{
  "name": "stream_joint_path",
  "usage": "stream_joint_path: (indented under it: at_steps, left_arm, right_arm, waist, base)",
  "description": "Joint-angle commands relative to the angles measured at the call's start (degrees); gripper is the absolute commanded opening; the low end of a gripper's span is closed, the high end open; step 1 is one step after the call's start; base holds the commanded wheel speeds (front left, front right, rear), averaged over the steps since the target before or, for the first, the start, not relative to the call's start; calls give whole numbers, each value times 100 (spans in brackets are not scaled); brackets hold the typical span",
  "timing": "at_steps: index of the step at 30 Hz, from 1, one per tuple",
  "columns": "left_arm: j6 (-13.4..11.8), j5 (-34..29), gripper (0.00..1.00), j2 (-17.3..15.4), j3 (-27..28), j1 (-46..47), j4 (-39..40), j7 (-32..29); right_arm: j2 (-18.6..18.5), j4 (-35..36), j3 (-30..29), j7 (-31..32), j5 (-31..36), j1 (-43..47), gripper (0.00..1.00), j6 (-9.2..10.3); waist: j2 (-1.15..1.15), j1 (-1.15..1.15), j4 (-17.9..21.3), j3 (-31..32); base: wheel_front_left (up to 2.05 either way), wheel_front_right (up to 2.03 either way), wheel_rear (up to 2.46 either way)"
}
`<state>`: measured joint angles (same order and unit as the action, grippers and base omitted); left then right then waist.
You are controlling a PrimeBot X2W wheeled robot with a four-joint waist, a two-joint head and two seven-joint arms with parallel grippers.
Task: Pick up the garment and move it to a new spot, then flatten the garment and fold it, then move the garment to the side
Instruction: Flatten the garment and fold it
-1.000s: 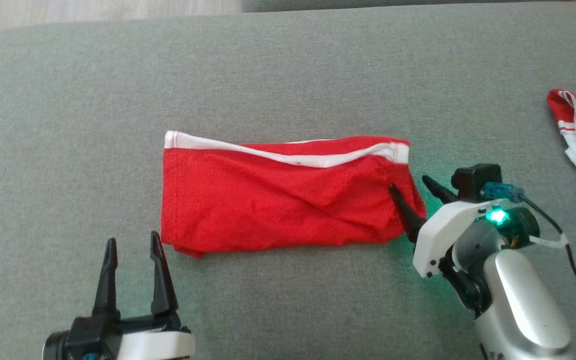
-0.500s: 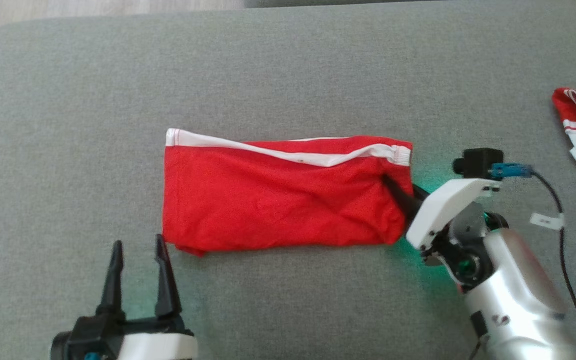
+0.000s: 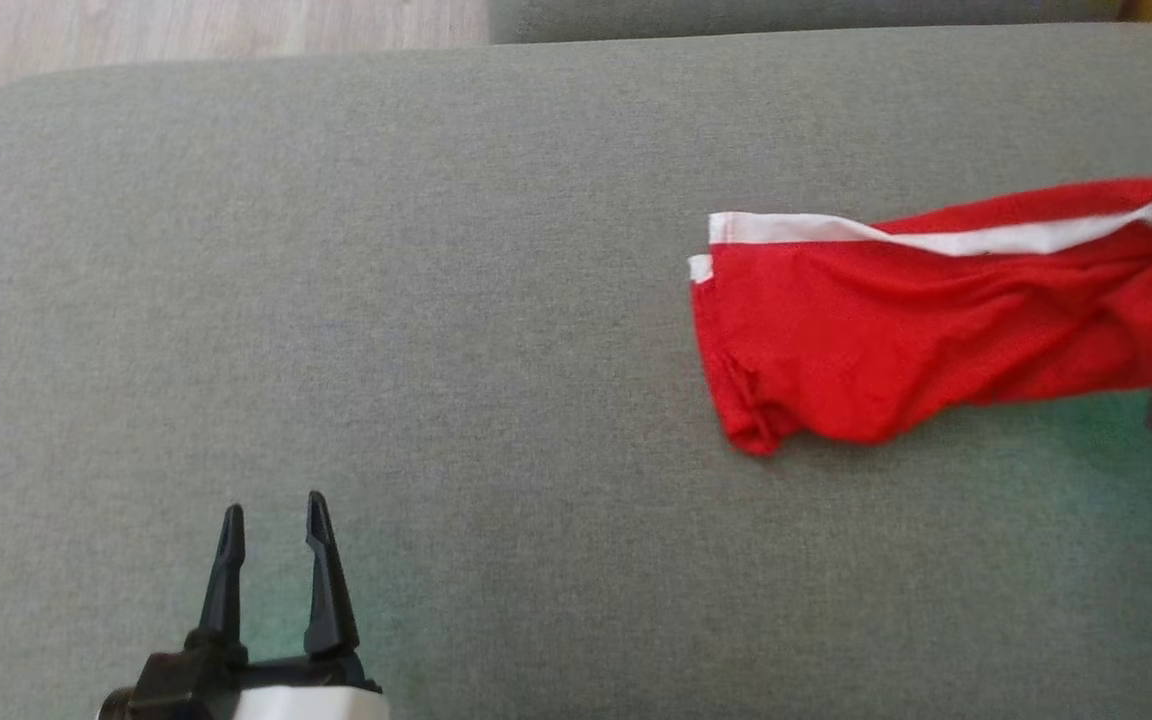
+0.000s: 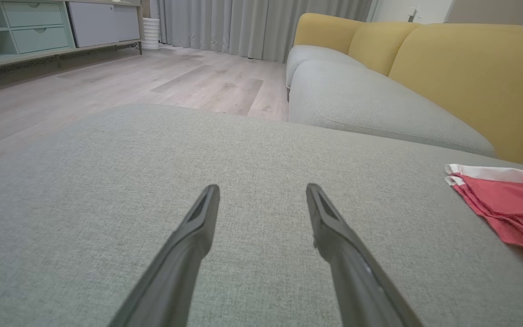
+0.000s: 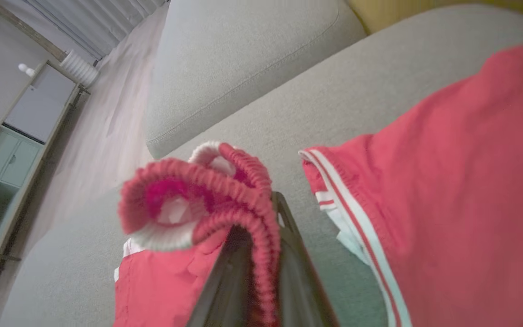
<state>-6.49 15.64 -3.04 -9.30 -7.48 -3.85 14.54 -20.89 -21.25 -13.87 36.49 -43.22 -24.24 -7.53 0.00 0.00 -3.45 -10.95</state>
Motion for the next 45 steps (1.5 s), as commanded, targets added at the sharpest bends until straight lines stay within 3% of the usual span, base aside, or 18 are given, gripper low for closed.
stream_joint_path:
  at_steps: [1,5,9,12,16,22,25,26,31,33,34,40,45]
  left_arm:
    - [20,36,100,15,195,55,136,46]
    - [50,50,100,16,176,71,101,46]
    - [55,59,100,16,168,75,65,46]
    - [63,56,100,16,152,84,21,46]
    - [109,22,100,16,55,187,-64,46]
    - [128,0,100,16,-4,247,-176,46]
    - [124,-4,100,16,-3,206,-232,46]
    - [124,-5,100,16,-4,194,-239,46]
    - [117,-13,100,16,-34,168,-271,46]
    - [114,-12,100,16,-50,171,-280,46]
    - [109,-9,100,16,-58,177,-285,46]
    - [97,-4,100,16,-12,149,-288,46]
    - [61,22,100,16,60,51,-241,46]
  right_arm:
    - [-116,436,49,241,42,-171,0,4]
    - [38,1330,195,1122,212,-101,0,4]
    - [829,2218,712,1833,541,94,0,4]
    - [1556,2551,1198,1949,858,122,0,4]
    - [1790,2394,1931,1591,1133,110,0,4]
    - [1799,1578,2597,370,1097,-72,0,4]
    - [1800,1218,2739,-70,1073,-218,9,4]
    - [1800,1104,2770,-203,1072,-264,16,4]
    - [1800,717,2937,-669,1144,-430,19,4]
    - [1800,589,3089,-837,1097,-479,33,4]
    - [1800,552,3176,-901,1076,-486,100,4]
    - [1801,727,3543,-1144,828,-269,100,4]
    - [1801,1615,3730,-1149,907,327,100,4]
  waist:
    - [0,0,25,7]
    - [0,0,82,23]
    - [0,0,153,30]
    - [0,0,224,-6]
    - [0,0,211,-54]
    - [0,0,81,-93]
    - [0,0,55,-88]
    - [0,0,51,-84]
    - [0,0,54,-80]
    - [0,0,61,-74]
    - [0,0,64,-68]
    - [0,0,84,-2]
    - [0,0,115,63]
  base:
    - [0,0,0]
    - [0,0,0]
    - [0,0,0]
    - [0,0,0]
    - [0,0,0]
    - [0,0,0]
    - [0,0,0]
    - [0,0,0]
    - [0,0,0]
    - [0,0,0]
    - [0,0,0]
    - [0,0,0]
    - [0,0,0]
